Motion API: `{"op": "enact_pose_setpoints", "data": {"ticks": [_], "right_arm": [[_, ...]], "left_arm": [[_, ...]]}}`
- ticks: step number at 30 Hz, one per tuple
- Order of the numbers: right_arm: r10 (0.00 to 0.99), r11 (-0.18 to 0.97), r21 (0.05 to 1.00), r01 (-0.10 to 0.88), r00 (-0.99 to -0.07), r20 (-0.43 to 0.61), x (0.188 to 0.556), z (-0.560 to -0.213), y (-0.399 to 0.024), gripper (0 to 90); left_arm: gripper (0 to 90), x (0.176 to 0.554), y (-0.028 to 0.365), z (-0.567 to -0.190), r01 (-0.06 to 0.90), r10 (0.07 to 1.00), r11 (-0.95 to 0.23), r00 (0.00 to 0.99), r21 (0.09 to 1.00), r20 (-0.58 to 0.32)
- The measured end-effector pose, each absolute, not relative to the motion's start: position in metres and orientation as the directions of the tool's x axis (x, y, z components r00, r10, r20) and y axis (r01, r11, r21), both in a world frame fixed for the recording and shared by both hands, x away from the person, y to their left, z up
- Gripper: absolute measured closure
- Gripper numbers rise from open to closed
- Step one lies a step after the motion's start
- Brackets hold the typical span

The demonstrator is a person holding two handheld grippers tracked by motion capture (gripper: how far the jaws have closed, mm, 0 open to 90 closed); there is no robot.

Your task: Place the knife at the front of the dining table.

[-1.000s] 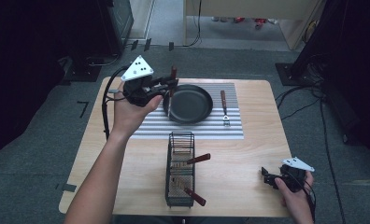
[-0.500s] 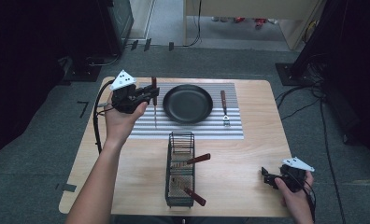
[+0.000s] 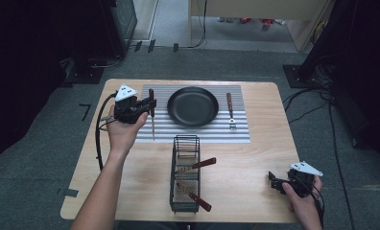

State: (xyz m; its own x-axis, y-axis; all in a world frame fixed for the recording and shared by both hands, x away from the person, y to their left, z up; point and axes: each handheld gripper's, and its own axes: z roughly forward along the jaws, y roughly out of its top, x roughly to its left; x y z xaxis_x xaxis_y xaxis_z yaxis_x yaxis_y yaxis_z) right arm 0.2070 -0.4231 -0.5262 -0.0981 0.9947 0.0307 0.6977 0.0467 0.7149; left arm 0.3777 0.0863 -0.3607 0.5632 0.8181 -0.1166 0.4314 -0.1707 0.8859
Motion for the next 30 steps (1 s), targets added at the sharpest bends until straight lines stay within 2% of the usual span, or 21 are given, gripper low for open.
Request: {"op": "enact_pose_setpoints", "data": {"ticks": [16,30], "right_arm": [[0.995,0.047,0.715,0.698,-0.098,0.031,0.207,-0.526,-0.423,2.5],[0.995,0.048,0.716,0.697,-0.100,0.030,0.207,-0.526,-0.423,2.5]], "left_arm": [[76.7,0.391,0.078,-0.375,0.483,0.868,-0.183,0.488,0.856,-0.090],[76.6,0.429,0.072,-0.392,0.564,0.914,-0.186,0.400,0.804,-0.069]]}}
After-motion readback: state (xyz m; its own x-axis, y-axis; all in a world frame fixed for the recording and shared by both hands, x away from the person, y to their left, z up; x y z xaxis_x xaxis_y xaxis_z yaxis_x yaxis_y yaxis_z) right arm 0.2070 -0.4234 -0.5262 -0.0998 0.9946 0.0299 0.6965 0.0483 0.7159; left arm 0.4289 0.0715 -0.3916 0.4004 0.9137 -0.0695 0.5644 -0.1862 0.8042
